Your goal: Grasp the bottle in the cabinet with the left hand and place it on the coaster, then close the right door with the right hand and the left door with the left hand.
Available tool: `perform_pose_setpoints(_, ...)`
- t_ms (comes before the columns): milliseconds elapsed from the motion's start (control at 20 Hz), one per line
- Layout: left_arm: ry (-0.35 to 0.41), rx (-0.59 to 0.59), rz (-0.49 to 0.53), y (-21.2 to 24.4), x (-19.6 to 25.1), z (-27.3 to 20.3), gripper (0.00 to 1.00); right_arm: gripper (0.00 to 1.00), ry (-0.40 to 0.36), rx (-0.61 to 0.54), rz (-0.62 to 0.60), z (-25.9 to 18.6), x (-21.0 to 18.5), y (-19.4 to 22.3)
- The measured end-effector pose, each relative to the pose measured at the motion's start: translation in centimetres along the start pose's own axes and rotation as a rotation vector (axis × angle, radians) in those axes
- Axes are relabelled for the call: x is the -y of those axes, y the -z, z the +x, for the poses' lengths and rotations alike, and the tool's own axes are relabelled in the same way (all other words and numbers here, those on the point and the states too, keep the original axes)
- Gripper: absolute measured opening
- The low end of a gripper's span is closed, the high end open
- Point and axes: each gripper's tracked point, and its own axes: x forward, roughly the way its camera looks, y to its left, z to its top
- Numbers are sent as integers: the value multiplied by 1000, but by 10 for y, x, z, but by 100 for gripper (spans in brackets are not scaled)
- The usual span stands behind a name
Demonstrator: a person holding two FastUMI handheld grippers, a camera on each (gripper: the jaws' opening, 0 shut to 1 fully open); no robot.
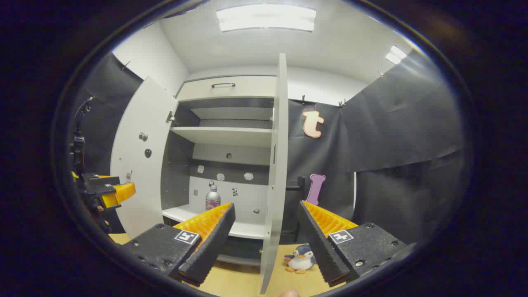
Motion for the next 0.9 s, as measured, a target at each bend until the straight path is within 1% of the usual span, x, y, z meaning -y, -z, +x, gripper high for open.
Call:
perform_pose_setpoints(150, -10, 18, -6, -8, -5, 3, 99, 99, -8, 2, 17, 4, 3, -3)
perform_pose_setpoints(300, 10, -2, -30, -6, 0, 6, 100, 99, 31, 8, 9, 7, 16, -4)
perform_pose_setpoints(600, 31, 33, -13, -25, 3, 14, 100, 99, 34, 19, -8, 6, 13, -7)
perform_pose_setpoints(650, 32, 42, -7, -30, 2, 17, 96, 99, 31, 22, -6, 6, 12, -8)
perform_pose_setpoints(700, 29, 52, -4, -35, 2, 19, 96, 99, 32, 25, -6, 6, 12, -9)
perform_pose_setpoints(750, 29, 55, -7, -38, 1, 21, 100, 100, 37, 29, -7, 5, 13, -10)
perform_pose_setpoints(800, 43, 56, -19, -40, 5, 24, 100, 99, 39, 30, -9, 5, 14, -10)
perform_pose_setpoints(850, 63, 51, -36, -40, 9, 27, 96, 99, 32, 34, -10, 4, 13, -10)
perform_pose_setpoints(900, 70, 45, -50, -41, 11, 30, 100, 99, 23, 43, -12, 4, 13, -12)
